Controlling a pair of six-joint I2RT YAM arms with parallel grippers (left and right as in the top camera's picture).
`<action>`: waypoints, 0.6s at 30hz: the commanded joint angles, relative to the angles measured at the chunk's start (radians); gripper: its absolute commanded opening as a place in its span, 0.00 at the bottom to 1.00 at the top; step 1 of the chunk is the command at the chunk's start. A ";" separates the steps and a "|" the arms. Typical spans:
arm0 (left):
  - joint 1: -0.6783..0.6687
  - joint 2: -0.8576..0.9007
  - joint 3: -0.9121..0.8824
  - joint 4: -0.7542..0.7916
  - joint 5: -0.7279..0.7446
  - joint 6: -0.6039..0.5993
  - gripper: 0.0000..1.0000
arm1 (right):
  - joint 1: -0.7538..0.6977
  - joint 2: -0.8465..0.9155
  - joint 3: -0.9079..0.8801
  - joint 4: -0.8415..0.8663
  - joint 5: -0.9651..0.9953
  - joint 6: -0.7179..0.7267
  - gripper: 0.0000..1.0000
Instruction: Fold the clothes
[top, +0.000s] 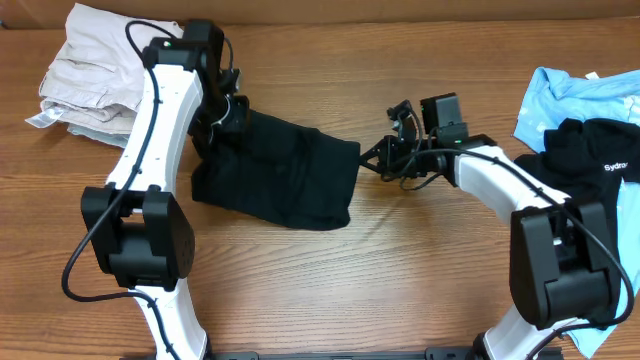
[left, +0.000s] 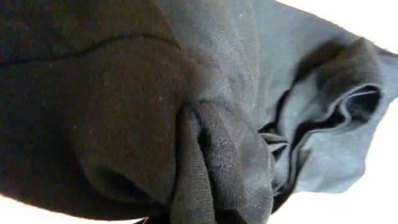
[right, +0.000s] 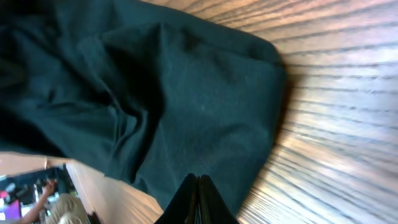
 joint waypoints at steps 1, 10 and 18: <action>-0.020 -0.001 0.071 -0.025 -0.010 0.020 0.04 | 0.043 0.042 0.000 0.028 0.081 0.143 0.04; -0.092 -0.001 0.095 -0.033 -0.023 0.020 0.04 | 0.142 0.213 0.000 0.200 0.079 0.353 0.04; -0.178 0.000 0.095 -0.058 -0.108 0.019 0.04 | 0.143 0.243 0.000 0.200 0.081 0.397 0.04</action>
